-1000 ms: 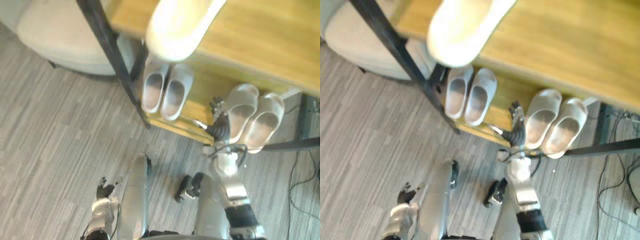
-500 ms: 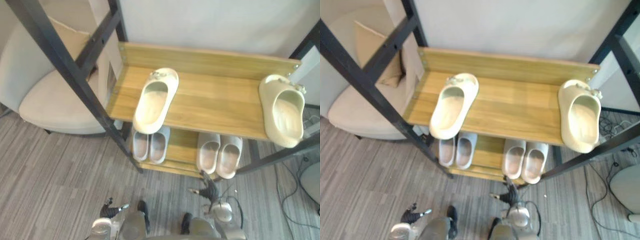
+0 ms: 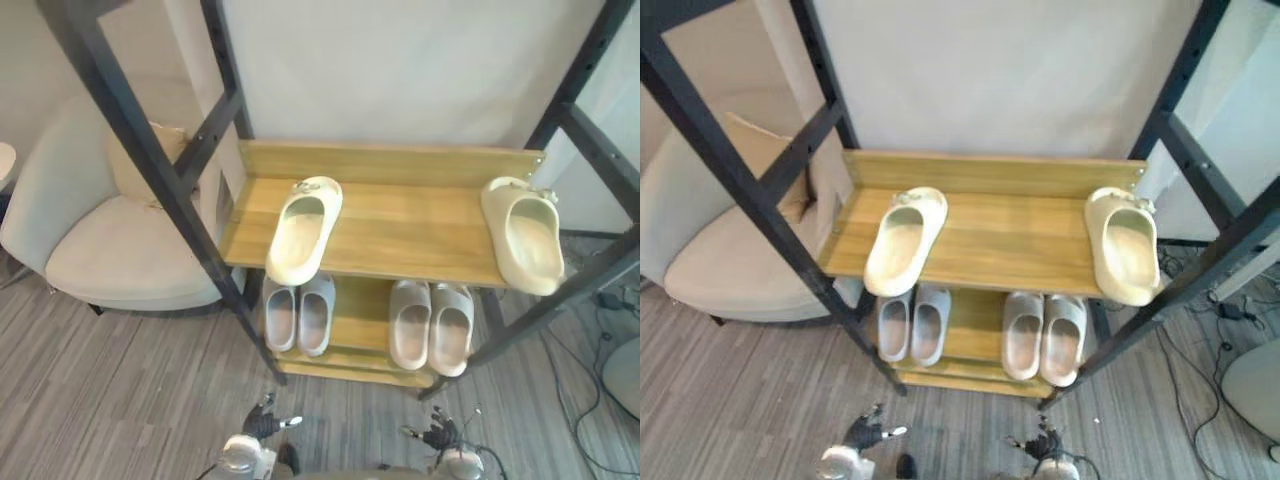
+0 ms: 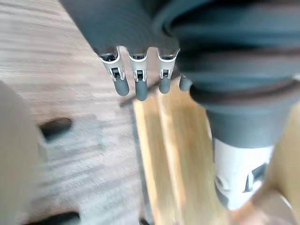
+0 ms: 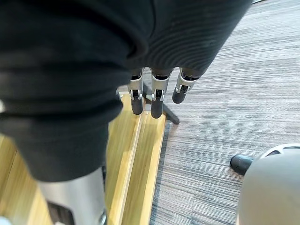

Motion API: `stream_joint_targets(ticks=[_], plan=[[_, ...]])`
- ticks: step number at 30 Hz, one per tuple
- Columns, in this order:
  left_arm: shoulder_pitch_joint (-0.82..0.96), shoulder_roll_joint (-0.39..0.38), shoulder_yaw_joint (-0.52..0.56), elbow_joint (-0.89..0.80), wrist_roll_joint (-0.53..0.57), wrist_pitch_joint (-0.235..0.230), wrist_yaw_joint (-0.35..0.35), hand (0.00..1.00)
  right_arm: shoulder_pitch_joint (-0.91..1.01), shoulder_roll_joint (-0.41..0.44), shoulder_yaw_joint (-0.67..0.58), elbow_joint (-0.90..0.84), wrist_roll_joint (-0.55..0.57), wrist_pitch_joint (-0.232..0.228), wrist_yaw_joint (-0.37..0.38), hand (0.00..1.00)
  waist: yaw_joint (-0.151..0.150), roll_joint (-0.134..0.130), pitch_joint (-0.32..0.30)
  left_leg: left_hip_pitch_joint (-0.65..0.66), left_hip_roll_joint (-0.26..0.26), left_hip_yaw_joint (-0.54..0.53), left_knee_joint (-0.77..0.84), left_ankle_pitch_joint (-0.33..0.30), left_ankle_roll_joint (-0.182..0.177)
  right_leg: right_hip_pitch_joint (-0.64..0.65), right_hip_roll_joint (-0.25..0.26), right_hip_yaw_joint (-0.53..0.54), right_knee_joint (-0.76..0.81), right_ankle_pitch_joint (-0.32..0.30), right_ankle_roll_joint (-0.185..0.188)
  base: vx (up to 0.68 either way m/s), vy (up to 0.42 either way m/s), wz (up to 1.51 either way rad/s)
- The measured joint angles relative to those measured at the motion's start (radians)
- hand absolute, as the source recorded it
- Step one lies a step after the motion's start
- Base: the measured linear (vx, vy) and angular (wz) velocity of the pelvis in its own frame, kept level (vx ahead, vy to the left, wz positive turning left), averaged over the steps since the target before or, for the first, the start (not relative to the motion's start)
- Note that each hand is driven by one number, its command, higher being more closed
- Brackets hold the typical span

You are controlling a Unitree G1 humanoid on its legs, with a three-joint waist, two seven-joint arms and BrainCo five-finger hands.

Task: Organize the slippers on the shoe rack

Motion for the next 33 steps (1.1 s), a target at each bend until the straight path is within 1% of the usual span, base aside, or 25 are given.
stream_joint_targets(ticks=[1,2,4,5,6,7,9,10,11,12,15,17,18,20,22,24,25,26,27,31,33], plan=[[0.004,0.000,-0.042,-0.067,-0.004,-0.001,-0.008,0.00,0.001,0.002,-0.010,0.001,0.001,0.000,0.000,0.00,-0.001,0.000,-0.001,0.000,-0.002,-0.006,0.000,0.000,0.001,0.002,-0.001,-0.002,0.000,0.000,0.000,-0.05,0.029,0.05],[0.005,0.000,-0.055,-0.091,-0.004,-0.003,-0.013,0.00,0.001,0.002,-0.012,0.001,0.001,0.000,0.000,0.00,-0.001,-0.001,-0.002,0.000,-0.003,-0.008,0.000,0.001,0.001,0.002,-0.002,-0.003,0.000,0.000,0.000,-0.04,0.027,0.07],[0.023,0.012,-0.132,-0.212,-0.045,-0.028,-0.042,0.00,0.001,0.002,-0.013,0.005,0.001,0.000,0.001,0.00,-0.001,0.000,-0.007,-0.001,-0.006,-0.015,-0.001,0.002,0.003,0.004,-0.004,-0.007,-0.001,0.000,0.000,-0.01,0.018,0.06],[0.028,0.014,-0.146,-0.234,-0.055,-0.032,-0.050,0.00,0.001,0.002,-0.013,0.006,0.001,0.000,0.001,0.00,-0.001,0.000,-0.009,-0.001,-0.007,-0.016,-0.001,0.002,0.003,0.005,-0.004,-0.008,-0.001,0.000,0.000,0.01,0.013,0.08],[0.040,0.022,-0.192,-0.293,-0.082,-0.039,-0.064,0.00,0.005,0.002,-0.013,0.007,0.001,0.000,0.002,0.00,-0.001,0.003,-0.017,-0.003,-0.009,-0.022,-0.001,0.002,0.003,0.006,-0.006,-0.013,-0.003,0.001,0.001,0.02,0.008,0.08],[0.046,0.025,-0.210,-0.320,-0.101,-0.039,-0.078,0.00,0.006,0.001,-0.013,0.007,0.001,0.000,0.002,0.00,-0.001,0.004,-0.021,-0.003,-0.010,-0.025,-0.001,0.002,0.004,0.010,-0.006,-0.016,-0.006,0.001,0.002,0.04,0.005,0.14],[0.058,0.030,-0.255,-0.390,-0.174,-0.039,-0.116,0.00,0.009,0.000,-0.014,0.011,0.000,0.000,0.002,0.00,-0.002,0.008,-0.029,0.001,-0.014,-0.038,-0.001,0.002,0.004,0.029,-0.007,-0.030,-0.022,0.003,0.003,0.05,-0.004,0.18],[0.061,0.033,-0.293,-0.454,-0.229,-0.039,-0.133,0.00,0.007,-0.001,-0.013,0.018,0.000,0.000,0.003,0.00,0.000,0.010,-0.030,0.009,-0.014,-0.042,-0.001,0.002,0.004,0.042,-0.006,-0.034,-0.028,0.003,0.003,0.03,-0.007,0.12],[0.061,0.033,-0.297,-0.464,-0.241,-0.039,-0.138,0.00,0.007,-0.001,-0.013,0.018,0.000,0.000,0.003,0.00,0.000,0.010,-0.030,0.009,-0.014,-0.042,-0.001,0.001,0.004,0.042,-0.006,-0.034,-0.028,0.003,0.003,0.00,0.000,0.00],[0.055,0.034,-0.324,-0.531,-0.282,-0.040,-0.151,0.00,0.006,-0.001,-0.013,0.020,0.000,-0.002,0.004,0.00,-0.001,0.012,-0.033,0.010,-0.014,-0.042,-0.002,0.001,0.004,0.043,-0.005,-0.032,-0.030,0.003,0.003,0.01,-0.005,-0.03],[0.015,0.031,-0.371,-0.633,-0.330,-0.043,-0.162,0.00,-0.003,-0.006,-0.010,0.035,0.000,-0.002,0.003,0.00,-0.001,0.016,-0.036,0.010,-0.012,-0.043,-0.002,0.001,0.004,0.043,-0.003,-0.031,-0.032,0.003,0.000,0.00,-0.003,-0.01],[-0.013,0.032,-0.382,-0.670,-0.337,-0.049,-0.155,0.00,-0.003,-0.008,-0.006,0.036,0.000,-0.002,0.003,0.00,-0.001,0.018,-0.039,0.010,-0.011,-0.043,-0.003,0.001,0.003,0.043,-0.002,-0.030,-0.033,0.003,-0.001,0.00,0.000,0.00],[-0.036,0.033,-0.385,-0.697,-0.347,-0.060,-0.141,0.00,-0.003,-0.010,-0.002,0.036,0.000,-0.002,0.003,0.00,-0.001,0.020,-0.042,0.010,-0.011,-0.042,-0.005,0.000,0.002,0.042,-0.001,-0.030,-0.033,0.003,-0.002,0.00,0.000,0.00],[-0.057,0.033,-0.385,-0.728,-0.354,-0.066,-0.129,0.00,-0.002,-0.013,0.006,0.036,0.000,-0.002,0.002,0.00,-0.001,0.019,-0.045,0.010,-0.010,-0.041,-0.006,-0.001,0.001,0.042,0.000,-0.029,-0.033,0.003,-0.002,0.00,0.000,0.00],[-0.105,0.033,-0.386,-0.784,-0.357,-0.078,-0.094,0.00,-0.002,-0.021,0.029,0.036,0.000,-0.002,0.000,0.00,-0.002,0.018,-0.050,0.011,-0.009,-0.038,-0.006,-0.002,0.000,0.041,0.000,-0.026,-0.033,0.003,-0.004,0.00,0.003,-0.04],[-0.130,0.034,-0.385,-0.801,-0.364,-0.080,-0.087,0.00,-0.002,-0.022,0.033,0.036,0.000,-0.002,-0.001,0.00,-0.002,0.019,-0.051,0.011,-0.009,-0.038,-0.005,-0.002,0.001,0.041,0.001,-0.025,-0.033,0.003,-0.004,0.00,0.000,0.00],[-0.152,0.033,-0.381,-0.826,-0.377,-0.081,-0.069,0.00,-0.003,-0.022,0.035,0.036,0.001,-0.002,-0.001,0.00,-0.005,0.019,-0.051,0.011,-0.009,-0.037,-0.005,-0.002,0.000,0.041,0.001,-0.025,-0.034,0.003,-0.005,0.00,0.000,0.00],[-0.153,0.033,-0.381,-0.827,-0.377,-0.081,-0.069,0.00,-0.003,-0.022,0.035,0.036,0.001,-0.002,-0.001,0.00,-0.005,0.019,-0.051,0.011,-0.009,-0.037,-0.005,-0.002,0.000,0.041,0.001,-0.025,-0.034,0.003,-0.005,0.00,0.000,0.00],[-0.167,0.033,-0.377,-0.839,-0.376,-0.081,-0.054,0.00,-0.003,-0.022,0.035,0.036,0.001,-0.002,-0.001,0.00,-0.006,0.019,-0.052,0.011,-0.009,-0.037,-0.005,-0.002,0.000,0.041,0.001,-0.025,-0.034,0.003,-0.005,0.00,0.000,0.00],[-0.199,0.035,-0.324,-0.887,-0.376,-0.085,-0.010,0.00,-0.004,-0.022,0.035,0.036,0.001,-0.001,-0.001,0.00,-0.008,0.020,-0.052,0.012,-0.008,-0.036,-0.004,-0.002,0.000,0.041,0.002,-0.023,-0.034,0.005,-0.007,0.00,0.000,0.00],[-0.239,0.038,-0.269,-0.915,-0.374,-0.087,0.017,0.00,-0.003,-0.027,0.036,0.037,0.001,-0.001,0.001,0.00,-0.008,0.024,-0.057,0.012,-0.005,-0.029,-0.002,-0.002,0.000,0.038,0.003,-0.016,-0.034,0.007,-0.007,-0.01,0.008,-0.07]])
